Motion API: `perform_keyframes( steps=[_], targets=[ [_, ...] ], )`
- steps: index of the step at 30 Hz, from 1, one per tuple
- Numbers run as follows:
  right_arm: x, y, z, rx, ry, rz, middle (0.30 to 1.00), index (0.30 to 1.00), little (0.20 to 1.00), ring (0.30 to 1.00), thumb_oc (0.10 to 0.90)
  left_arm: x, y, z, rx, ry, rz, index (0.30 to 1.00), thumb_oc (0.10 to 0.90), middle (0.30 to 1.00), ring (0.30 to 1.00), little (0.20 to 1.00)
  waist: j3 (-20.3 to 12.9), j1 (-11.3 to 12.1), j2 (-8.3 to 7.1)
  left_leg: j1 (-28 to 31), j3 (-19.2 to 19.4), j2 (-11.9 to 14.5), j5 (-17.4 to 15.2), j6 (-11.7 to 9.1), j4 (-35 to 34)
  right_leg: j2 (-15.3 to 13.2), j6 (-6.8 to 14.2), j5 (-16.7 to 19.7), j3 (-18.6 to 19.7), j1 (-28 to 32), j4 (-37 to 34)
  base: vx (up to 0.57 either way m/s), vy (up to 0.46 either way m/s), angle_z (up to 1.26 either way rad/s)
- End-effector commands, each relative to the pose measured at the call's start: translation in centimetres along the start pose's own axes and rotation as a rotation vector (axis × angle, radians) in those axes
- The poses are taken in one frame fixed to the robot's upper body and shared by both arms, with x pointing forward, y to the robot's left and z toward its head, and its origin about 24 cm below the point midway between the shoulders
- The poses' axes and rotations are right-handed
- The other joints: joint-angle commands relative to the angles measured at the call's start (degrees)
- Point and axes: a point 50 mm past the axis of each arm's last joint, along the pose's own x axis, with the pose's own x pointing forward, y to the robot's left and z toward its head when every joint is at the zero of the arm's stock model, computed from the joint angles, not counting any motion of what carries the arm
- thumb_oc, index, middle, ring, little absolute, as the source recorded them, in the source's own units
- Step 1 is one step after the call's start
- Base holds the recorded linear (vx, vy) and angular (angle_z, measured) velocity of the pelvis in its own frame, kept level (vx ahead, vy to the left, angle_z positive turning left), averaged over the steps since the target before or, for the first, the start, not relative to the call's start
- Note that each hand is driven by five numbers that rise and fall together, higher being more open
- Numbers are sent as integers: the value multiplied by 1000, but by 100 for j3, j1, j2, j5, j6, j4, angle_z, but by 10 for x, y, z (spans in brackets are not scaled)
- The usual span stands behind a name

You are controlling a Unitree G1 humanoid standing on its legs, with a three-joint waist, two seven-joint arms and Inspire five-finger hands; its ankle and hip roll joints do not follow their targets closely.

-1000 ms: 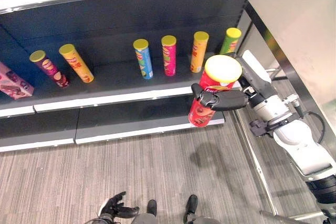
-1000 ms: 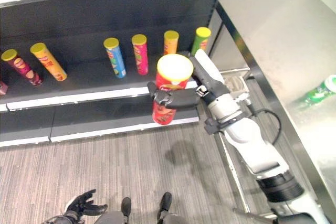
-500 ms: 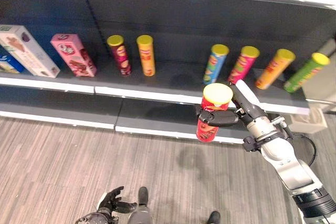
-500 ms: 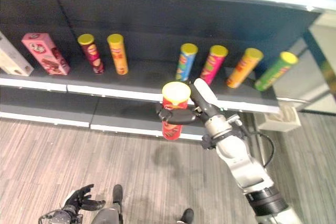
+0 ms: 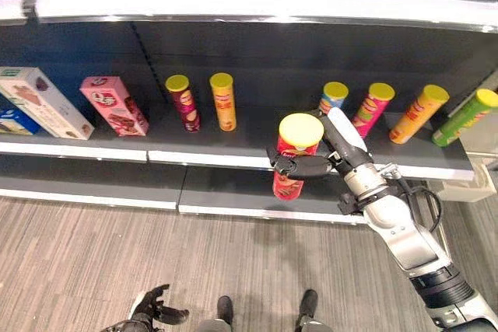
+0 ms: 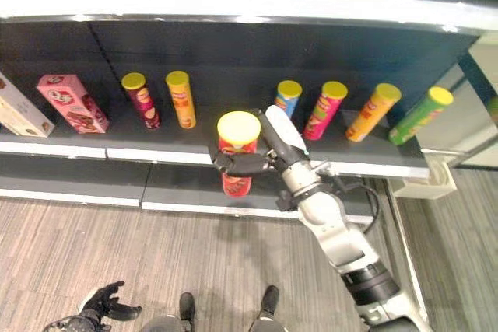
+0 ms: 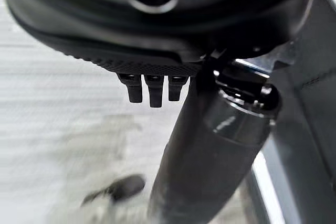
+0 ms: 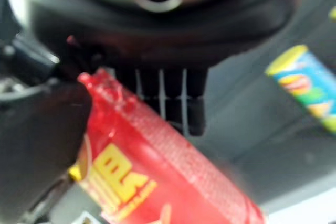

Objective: Put the goods on the table back onto the shelves and tidy them up.

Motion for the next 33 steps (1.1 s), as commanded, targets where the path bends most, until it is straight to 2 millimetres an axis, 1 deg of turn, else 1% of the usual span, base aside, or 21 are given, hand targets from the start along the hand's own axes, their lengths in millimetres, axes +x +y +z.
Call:
perform_keyframes(
  steps=[1,4,6,8,11,14,15,16,17,23,25,27,33],
  targets=[
    [21,-45,50,-24,-262,-206,300,300,300,300,400,1,13,9,48,-54,26,900,800,900,900,900,-177,105,-75,190,-438,-193,-512,-33,16,-279,425,-55,474,-165,42,120,-165,20],
    [23,-44,45,-21,-235,-223,300,300,300,300,400,-1,3,3,29,-38,5,900,800,900,900,900,-282,140,-49,144,-588,-93,-463,-73,16,-244,381,-87,280,-21,12,127,-138,46],
    [24,-43,42,-20,-221,-224,300,300,300,300,400,-1,2,2,27,-33,0,900,800,900,900,900,-297,152,-42,124,-644,-67,-448,-83,16,-234,366,-113,215,29,-4,89,-96,36],
    [30,-38,31,27,-161,-228,300,300,300,300,400,-2,-2,2,22,-37,-13,900,800,900,900,900,-277,261,-7,39,-783,-14,-392,-126,16,-219,339,-179,19,131,-28,75,-110,27],
    [35,-45,26,3,-133,-300,300,300,300,300,400,-2,-3,4,27,-46,-23,900,800,900,900,900,-213,385,59,-87,-922,29,-343,-180,16,-244,334,-227,-188,172,-39,28,-73,43],
    [40,-57,22,19,-110,-447,300,300,300,300,400,-3,-5,5,32,-59,-26,900,800,900,900,900,-145,516,180,-252,-1065,16,-268,-236,16,-277,332,-266,-373,169,-20,3,-44,39],
    [40,-57,22,19,-111,-449,300,300,300,300,400,-3,-4,6,32,-59,-26,900,800,900,900,900,-145,511,180,-258,-1074,17,-265,-237,16,-277,332,-270,-382,166,-16,-50,-61,51],
    [46,-77,25,-40,-110,-625,300,300,300,300,400,-1,-4,11,52,-79,-9,900,800,900,900,900,-1,641,331,-464,-1220,-8,-183,-270,16,-315,328,-316,-504,68,60,-53,-50,42],
    [46,-77,25,-42,-111,-628,300,300,300,300,400,-1,-4,12,53,-80,-9,900,800,900,900,900,-2,636,333,-475,-1231,-8,-179,-271,16,-316,328,-321,-514,58,69,-62,-60,66],
    [49,-122,31,-159,-115,-874,300,300,300,300,400,-2,-5,22,82,-134,-2,900,800,900,900,900,192,810,623,-842,-1438,-56,-42,-306,16,-392,326,-387,-699,-169,168,-28,-22,33],
    [49,-141,32,-220,-110,-951,300,300,300,300,400,-2,-7,26,91,-154,-5,900,800,900,900,900,257,847,713,-966,-1486,-75,1,-318,16,-421,332,-414,-737,-253,224,-35,-21,17],
    [47,-170,34,-278,-95,-1071,300,300,300,300,400,-1,-12,36,101,-202,-16,900,800,900,900,900,388,907,898,-1143,-1556,-99,56,-331,16,-483,324,-491,-764,-436,399,-54,-27,23],
    [48,-199,46,-359,-112,-1185,300,300,300,300,400,-2,-15,52,103,-269,-22,900,800,900,900,900,579,972,1127,-1406,-1587,-101,101,-356,16,-519,326,-560,-720,-754,564,-27,-9,5]
  ],
)
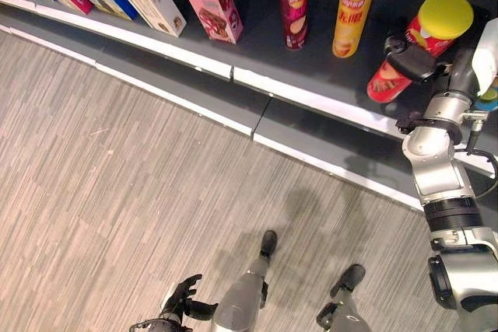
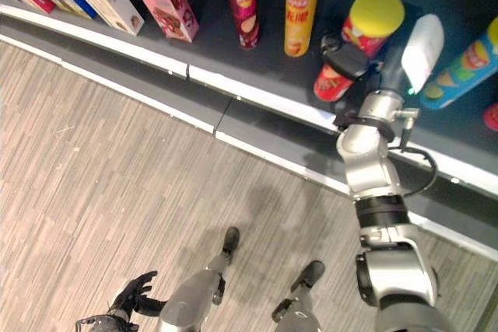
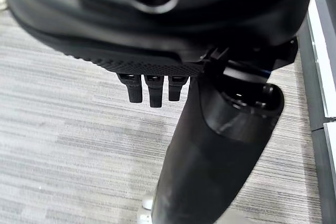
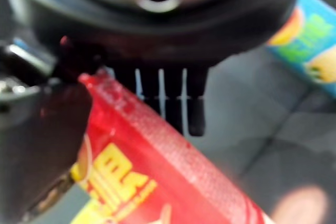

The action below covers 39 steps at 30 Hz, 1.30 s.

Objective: Put the goods on the table back onto the shelves and tidy them up.

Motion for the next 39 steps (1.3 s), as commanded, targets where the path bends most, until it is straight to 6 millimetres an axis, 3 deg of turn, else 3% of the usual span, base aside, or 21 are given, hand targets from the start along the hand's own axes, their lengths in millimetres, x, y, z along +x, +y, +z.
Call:
perform_keyframes(
  steps=[1,6,15,27,39],
  targets=[
    [43,-36,67,34,-291,-245,300,300,300,300,400,4,26,13,60,-71,72,900,800,900,900,900,-304,142,-203,191,271,107,-368,-221,11,-362,371,-397,651,-409,738,0,0,0],
    [67,-61,74,-89,-337,-340,300,300,300,300,400,5,25,26,47,-127,70,900,800,900,900,900,-177,202,3,-150,193,75,-264,-279,11,-393,361,-454,633,-757,903,-35,-20,7],
    [81,-85,83,-250,-411,-417,300,300,300,300,400,5,27,29,47,-143,84,900,800,900,900,900,-150,192,47,-353,91,28,-237,-283,11,-408,368,-466,626,-967,979,-3,-7,6],
    [88,-76,81,-141,-314,-417,300,300,300,300,400,6,24,32,20,-156,99,900,800,900,900,900,-73,214,50,-438,-28,-56,-245,-196,11,-424,372,-407,869,-1177,1017,0,21,8],
    [80,-61,75,-85,-261,-391,300,300,300,300,400,7,19,36,11,-162,99,900,800,900,900,900,-23,202,37,-437,-94,-94,-261,-136,11,-389,373,-395,995,-1189,987,4,4,-3]
  ],
)
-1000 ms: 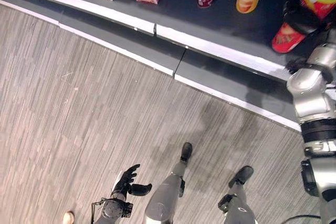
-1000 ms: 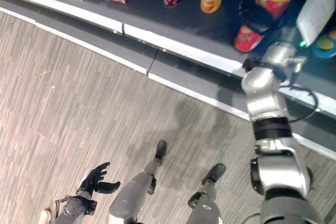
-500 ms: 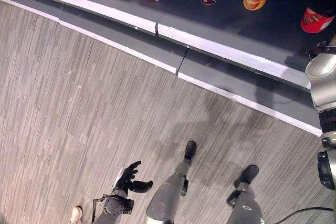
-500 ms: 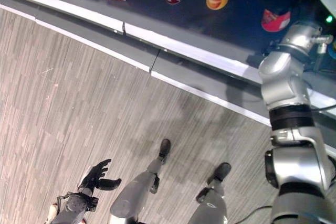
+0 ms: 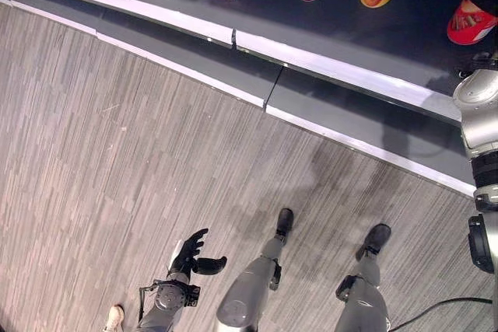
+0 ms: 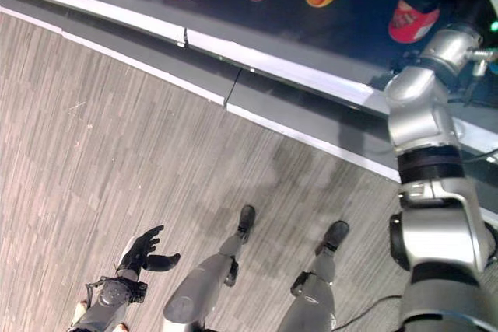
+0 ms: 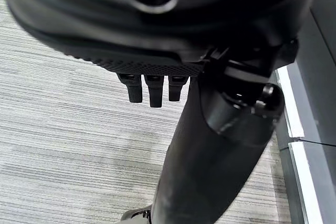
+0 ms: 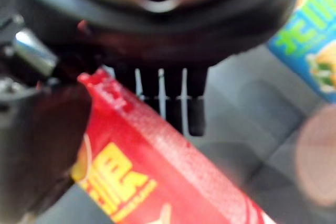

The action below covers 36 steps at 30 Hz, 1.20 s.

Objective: Put the goods on the table back onto the shelves and tidy them up.

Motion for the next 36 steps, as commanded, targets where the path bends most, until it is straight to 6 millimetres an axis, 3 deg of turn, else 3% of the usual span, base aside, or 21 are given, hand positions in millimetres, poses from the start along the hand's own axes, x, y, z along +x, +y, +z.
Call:
perform_keyframes(
  steps=[1,22,23,24,25,36],
  targets=[
    [25,-28,46,100,-197,-170,300,300,300,300,400,-13,13,-26,70,72,36,900,800,900,900,900,-235,253,-177,54,-124,156,-336,-251,6,-138,397,-918,112,3,967,7,9,-6],
    [29,-19,35,33,-154,-119,300,300,300,300,400,-12,10,-24,81,59,27,900,800,900,900,900,-218,288,-193,-1,-234,103,-303,-243,6,-135,394,-936,98,55,942,3,1,-2],
    [29,-19,35,32,-153,-118,488,488,488,488,525,-13,9,-24,79,60,25,900,800,900,900,900,-228,284,-196,11,-245,106,-306,-238,6,-133,385,-955,107,69,955,0,0,0],
    [29,-19,35,32,-153,-118,568,568,568,568,579,-13,9,-24,79,61,25,900,800,900,900,900,-228,283,-196,12,-245,106,-306,-238,6,-133,385,-956,107,69,956,0,0,0],
    [28,-18,34,33,-145,-114,900,900,900,900,800,-13,9,-24,79,62,25,900,800,900,900,900,-234,277,-208,21,-245,109,-308,-235,6,-129,382,-966,117,78,960,0,0,0],
    [24,-22,35,61,-163,-125,900,900,900,900,800,-13,11,-25,77,72,32,900,800,900,900,900,-342,234,-424,233,-176,99,-411,-172,6,-86,414,-864,225,328,748,-2,8,-1]
  ],
)
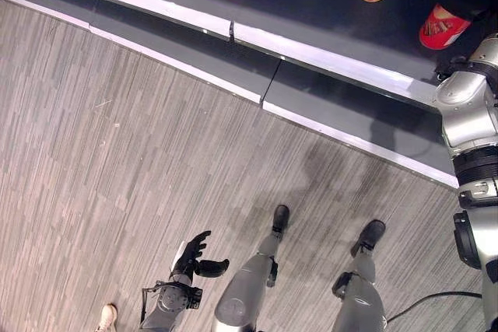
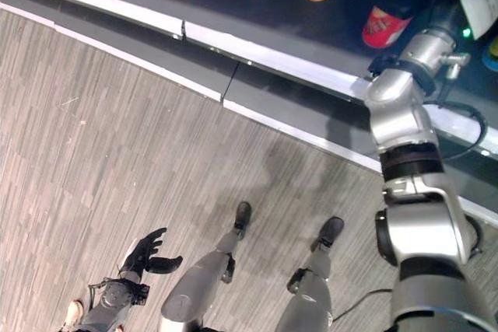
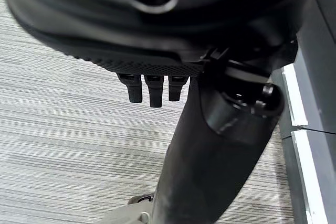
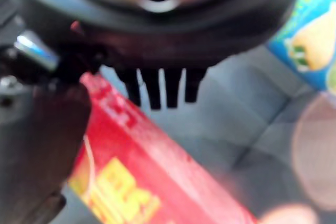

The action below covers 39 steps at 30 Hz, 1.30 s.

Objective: Put the goods on the table back onto the shelves and tidy them up.

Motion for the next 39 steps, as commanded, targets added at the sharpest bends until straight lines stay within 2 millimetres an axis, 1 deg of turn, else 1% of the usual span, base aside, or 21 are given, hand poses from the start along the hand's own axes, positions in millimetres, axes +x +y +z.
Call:
perform_keyframes(
  steps=[1,5,8,10,14,15,18,21,22,23,27,28,29,30,31,33,35,36,37,38,39],
  targets=[
    [27,-34,35,31,-209,-148,900,900,900,900,800,-12,18,-26,63,76,55,900,800,900,900,900,-435,221,-312,164,-248,82,-454,-176,6,-115,444,-1011,88,344,727,-12,16,-6],
    [15,-41,45,127,-256,-181,900,900,900,900,800,-10,20,-27,72,100,60,900,800,900,900,900,-569,107,-514,285,-197,61,-494,-139,6,-104,476,-902,126,526,561,-5,47,-6],
    [-34,-31,38,300,-241,-58,900,900,900,900,800,-10,30,-35,84,156,91,900,800,900,900,900,-769,-156,-841,583,-41,44,-650,-56,6,-129,525,-749,212,798,339,62,124,-17],
    [-70,-22,29,407,-194,81,900,900,900,900,800,-13,34,-41,82,183,101,900,800,900,900,900,-864,-331,-949,757,91,24,-744,9,6,-143,550,-661,277,892,285,83,150,-27],
    [-141,-23,9,575,-109,414,900,900,900,900,800,-29,49,-65,84,274,137,900,800,900,900,900,-1059,-723,-1261,1259,507,-68,-1000,180,6,-169,652,-467,579,1019,227,56,193,-48],
    [-141,-24,9,576,-107,417,900,900,900,900,800,-30,49,-65,85,276,137,900,800,900,900,900,-1058,-709,-1270,1275,524,-71,-1005,183,6,-170,656,-464,597,1026,225,4,179,-56],
    [-171,-21,-1,678,-3,561,900,900,900,900,800,-34,58,-70,80,291,157,900,800,900,900,900,-1026,-914,-1412,1525,902,-82,-1072,228,6,-158,734,-196,767,933,324,-68,143,-89],
    [-194,-21,-21,679,99,668,900,900,900,900,800,-36,63,-76,105,322,169,900,800,900,900,900,-1009,-1049,-1416,1823,1466,135,-1143,193,6,-249,726,-231,322,962,615,-80,66,-137],
    [-194,-21,-21,679,99,668,900,900,900,900,800,-36,63,-76,105,322,169,900,800,900,900,900,-1015,-1050,-1429,1806,1466,120,-1123,198,6,-263,726,-214,326,947,608,-72,18,-102],
    [-199,-25,-31,636,122,690,900,900,900,900,800,-37,65,-76,85,322,174,900,800,900,900,900,-1086,-1022,-1384,1900,1800,271,-1136,170,6,-489,651,-369,-293,1162,816,-53,20,-69],
    [-197,-32,-41,601,133,692,900,900,900,900,800,-40,65,-81,73,340,177,900,800,900,900,900,-1287,-975,-1393,2022,2128,400,-1239,123,6,-741,770,-269,-618,1419,959,8,-37,-96],
    [-194,-34,-42,581,122,685,900,900,900,900,800,-41,66,-82,65,343,181,900,800,900,900,900,-1347,-943,-1417,2026,2262,446,-1222,96,6,-853,800,-178,-830,1493,937,23,-263,-167],
    [-182,-42,-45,546,90,637,900,900,900,900,800,-43,64,-86,50,357,172,900,800,900,900,900,-1528,-839,-1544,2053,2660,547,-1190,15,24,-1016,815,-26,-1354,1743,714,10,-506,-250],
    [-167,-56,-45,511,45,574,900,900,900,900,800,-43,65,-85,46,355,168,900,800,900,900,900,-1681,-824,-1686,2086,2944,768,-1053,-134,46,-827,815,-129,-1459,1877,353,135,-749,-247],
    [-150,-70,-40,490,-25,515,900,900,900,900,800,-40,65,-80,41,328,161,900,800,900,900,900,-1761,-1004,-1698,2211,3070,1101,-900,-337,79,-496,771,-418,-1176,1880,228,182,-792,-287],
    [-128,-87,-33,461,-120,431,900,900,900,900,800,-30,65,-60,14,239,159,900,800,900,900,900,-1765,-1267,-1581,2255,3176,1647,-719,-600,439,36,520,-876,-845,1875,222,170,-705,-181],
    [-119,-94,-26,467,-168,391,900,900,900,900,800,-28,63,-54,-20,209,157,900,800,900,900,900,-1725,-1374,-1480,2233,3231,2127,-581,-755,1053,500,226,-1182,-691,2039,96,172,-548,-66],
    [-116,-95,-23,471,-179,376,900,900,900,900,800,-29,61,-57,-25,221,158,900,800,900,900,900,-1679,-1397,-1450,2175,3120,2312,-252,-784,1561,738,102,-1343,-536,2123,35,155,-388,-38],
    [-115,-91,-22,478,-181,385,900,900,900,900,800,-29,59,-57,-22,222,151,900,800,900,900,900,-1654,-1354,-1423,2073,2914,2316,-203,-765,1809,842,21,-1428,-435,2108,26,94,-356,-51],
    [-117,-85,-20,491,-183,421,900,900,900,900,800,-30,57,-58,-31,217,141,900,800,900,900,900,-1603,-1171,-1553,1596,2111,1685,-519,-352,1977,851,-63,-1402,-209,2005,20,103,-256,-85],
    [-115,-82,-16,502,-197,435,900,900,900,900,800,-31,52,-59,-45,220,133,900,800,900,900,900,-1571,-1016,-1661,1293,1526,1057,-1044,-177,1760,891,-31,-1405,55,2040,20,122,-198,-109]
  ],
)
